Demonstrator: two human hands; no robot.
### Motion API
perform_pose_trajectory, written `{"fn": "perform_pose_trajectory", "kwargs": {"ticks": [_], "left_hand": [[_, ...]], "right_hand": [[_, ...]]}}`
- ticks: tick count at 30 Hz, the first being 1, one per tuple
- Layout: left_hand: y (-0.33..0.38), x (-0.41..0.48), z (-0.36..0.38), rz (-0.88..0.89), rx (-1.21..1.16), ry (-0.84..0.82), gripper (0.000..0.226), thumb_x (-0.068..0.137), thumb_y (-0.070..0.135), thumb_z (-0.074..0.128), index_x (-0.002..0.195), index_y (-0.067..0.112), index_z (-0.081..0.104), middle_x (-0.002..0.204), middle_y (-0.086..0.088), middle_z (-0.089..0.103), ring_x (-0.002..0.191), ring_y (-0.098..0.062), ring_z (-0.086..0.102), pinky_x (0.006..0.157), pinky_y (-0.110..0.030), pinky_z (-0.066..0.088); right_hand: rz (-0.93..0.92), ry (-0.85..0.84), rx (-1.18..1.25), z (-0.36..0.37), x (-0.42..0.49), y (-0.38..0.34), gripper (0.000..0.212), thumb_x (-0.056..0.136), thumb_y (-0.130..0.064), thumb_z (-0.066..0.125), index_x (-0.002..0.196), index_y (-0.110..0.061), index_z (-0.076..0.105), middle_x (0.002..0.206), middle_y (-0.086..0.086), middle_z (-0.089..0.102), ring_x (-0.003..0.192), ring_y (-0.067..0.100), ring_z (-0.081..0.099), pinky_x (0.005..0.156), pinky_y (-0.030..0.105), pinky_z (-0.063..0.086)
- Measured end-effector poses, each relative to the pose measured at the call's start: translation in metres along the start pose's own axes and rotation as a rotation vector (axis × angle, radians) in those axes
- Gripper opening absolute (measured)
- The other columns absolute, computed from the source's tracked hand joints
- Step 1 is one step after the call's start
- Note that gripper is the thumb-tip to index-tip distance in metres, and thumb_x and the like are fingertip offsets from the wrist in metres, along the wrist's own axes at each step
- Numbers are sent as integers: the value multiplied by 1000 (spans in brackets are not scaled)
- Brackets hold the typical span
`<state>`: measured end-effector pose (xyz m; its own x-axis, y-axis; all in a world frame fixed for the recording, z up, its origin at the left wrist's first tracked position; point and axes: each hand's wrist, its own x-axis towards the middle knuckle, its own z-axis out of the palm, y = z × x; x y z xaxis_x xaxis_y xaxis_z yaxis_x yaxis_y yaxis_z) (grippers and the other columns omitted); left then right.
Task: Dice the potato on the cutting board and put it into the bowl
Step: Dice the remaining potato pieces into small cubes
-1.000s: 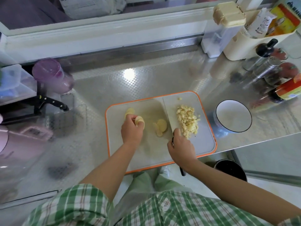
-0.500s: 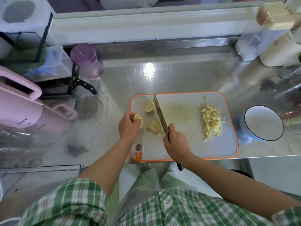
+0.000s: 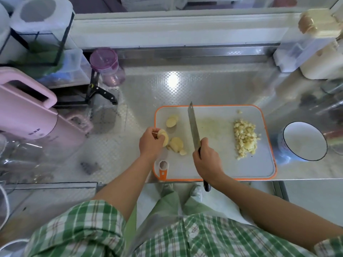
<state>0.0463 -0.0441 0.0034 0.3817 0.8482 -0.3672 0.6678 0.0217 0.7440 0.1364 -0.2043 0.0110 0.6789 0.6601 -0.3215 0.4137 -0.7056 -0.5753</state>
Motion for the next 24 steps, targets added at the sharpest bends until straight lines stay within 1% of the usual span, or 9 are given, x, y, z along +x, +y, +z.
{"fn": "perform_pose_trajectory", "kwargs": {"ticks": [4, 8, 12, 13, 15, 18, 20, 22, 24], "left_hand": [[4, 1, 7, 24, 1, -47, 22, 85, 14, 66, 107, 15, 63, 87, 3, 61, 84, -19, 59, 79, -31, 48], [14, -1, 22, 85, -18, -126, 27, 84, 16, 70, 112, 19, 67, 85, -1, 65, 83, -25, 65, 80, -38, 55], [33, -5, 57, 69, -80, -206, 21, 86, 10, 68, 106, 14, 67, 95, -16, 68, 67, -24, 64, 56, -28, 57], [38, -7, 68, 55, -94, -237, 20, 86, 8, 67, 106, 12, 66, 97, -19, 67, 65, -24, 63, 55, -29, 58], [44, -11, 89, 61, -69, -287, 22, 86, 8, 67, 108, 9, 64, 105, -21, 66, 77, -30, 65, 67, -39, 59], [49, -15, 105, 208, 299, -317, 41, 82, 17, 71, 121, 12, 60, 119, -13, 58, 107, -31, 57, 90, -32, 44], [51, -17, 106, 333, 490, -340, 58, 74, 24, 78, 125, 12, 54, 122, -12, 46, 108, -29, 52, 93, -32, 39], [50, -16, 105, 446, 604, -366, 74, 63, 31, 86, 125, 11, 49, 120, -10, 40, 107, -28, 50, 94, -35, 43], [48, -12, 104, 515, 668, -393, 76, 60, 33, 87, 124, 12, 50, 118, -9, 42, 107, -29, 51, 93, -39, 45]], "right_hand": [[-18, -84, -8, -4, -3, 6, 13, 94, -13, 41, 89, -12, 30, 61, 5, 45, 52, 27, 43, 49, 34, 32], [18, -26, 84, -21, 0, 18, 16, 95, -14, 46, 88, -12, 31, 60, 4, 43, 49, 23, 40, 48, 34, 31], [127, 58, 136, -51, 5, 42, 19, 95, -16, 48, 86, -11, 32, 61, 5, 41, 50, 23, 40, 49, 37, 32], [152, 68, 140, -57, 4, 49, 19, 95, -16, 48, 86, -11, 32, 61, 5, 41, 51, 23, 40, 50, 37, 32], [183, 73, 127, -66, 2, 60, 19, 94, -17, 49, 87, -11, 32, 60, 5, 41, 51, 24, 40, 51, 36, 32], [185, 59, 116, -69, -1, 73, 18, 93, -15, 50, 89, -13, 32, 58, 4, 41, 51, 23, 40, 51, 35, 31], [179, 48, 118, -69, -1, 79, 16, 92, -14, 50, 92, -12, 34, 58, 4, 41, 50, 22, 40, 51, 35, 30], [173, 41, 115, -68, 1, 82, 15, 91, -14, 50, 93, -10, 35, 58, 5, 42, 50, 22, 41, 50, 35, 30], [166, 35, 125, -67, 3, 83, 15, 91, -14, 49, 93, -8, 35, 58, 6, 43, 49, 22, 41, 49, 34, 29]]}}
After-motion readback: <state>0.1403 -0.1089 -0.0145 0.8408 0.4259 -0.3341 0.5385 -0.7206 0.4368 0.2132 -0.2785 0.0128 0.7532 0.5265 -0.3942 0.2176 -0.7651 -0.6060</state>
